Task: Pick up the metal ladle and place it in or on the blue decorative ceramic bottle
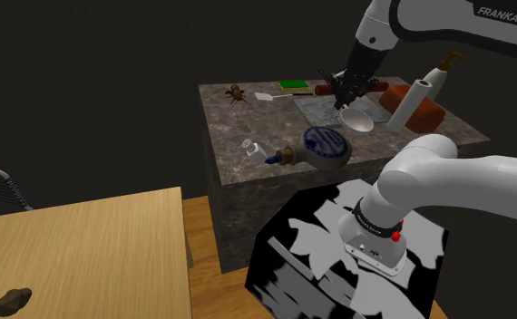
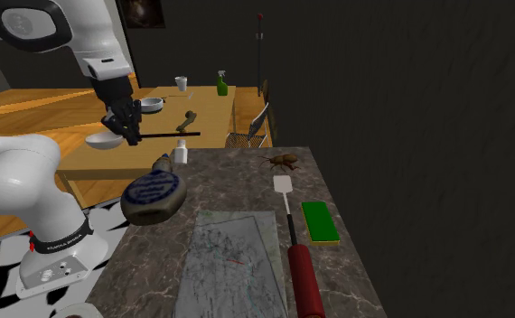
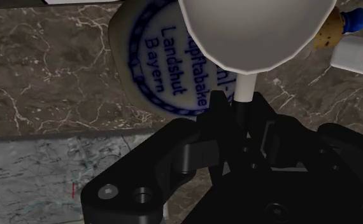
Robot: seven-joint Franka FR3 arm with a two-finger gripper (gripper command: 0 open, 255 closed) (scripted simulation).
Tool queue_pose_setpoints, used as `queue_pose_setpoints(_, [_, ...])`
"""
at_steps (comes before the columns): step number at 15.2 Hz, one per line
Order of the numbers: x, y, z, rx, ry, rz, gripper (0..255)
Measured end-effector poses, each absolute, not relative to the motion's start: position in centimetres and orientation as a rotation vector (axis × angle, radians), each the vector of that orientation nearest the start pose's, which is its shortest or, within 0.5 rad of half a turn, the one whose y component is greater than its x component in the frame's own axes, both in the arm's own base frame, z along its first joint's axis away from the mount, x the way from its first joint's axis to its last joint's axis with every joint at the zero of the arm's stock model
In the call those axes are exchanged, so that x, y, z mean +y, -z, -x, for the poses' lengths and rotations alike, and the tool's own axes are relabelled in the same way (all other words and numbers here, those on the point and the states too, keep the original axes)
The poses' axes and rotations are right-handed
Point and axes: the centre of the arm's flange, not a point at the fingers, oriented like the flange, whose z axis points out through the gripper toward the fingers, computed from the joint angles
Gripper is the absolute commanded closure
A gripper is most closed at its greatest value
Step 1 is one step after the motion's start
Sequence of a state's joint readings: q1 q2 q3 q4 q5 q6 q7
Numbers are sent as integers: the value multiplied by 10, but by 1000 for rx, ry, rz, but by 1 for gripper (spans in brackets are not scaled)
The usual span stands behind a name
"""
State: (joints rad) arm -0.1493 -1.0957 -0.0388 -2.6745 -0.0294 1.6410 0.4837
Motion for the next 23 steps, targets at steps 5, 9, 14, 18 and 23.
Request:
queue_pose_setpoints(5, [-49,-503,-229,999,94,2961,255])
queue_pose_setpoints(9, [-49,-485,-230,999,94,2961,255])
queue_pose_setpoints(14, [-49,-483,-230,999,95,2961,255])
queue_pose_setpoints(18, [-49,-483,-230,999,95,2961,0])
queue_pose_setpoints(23, [-49,-489,-229,999,95,2961,0])
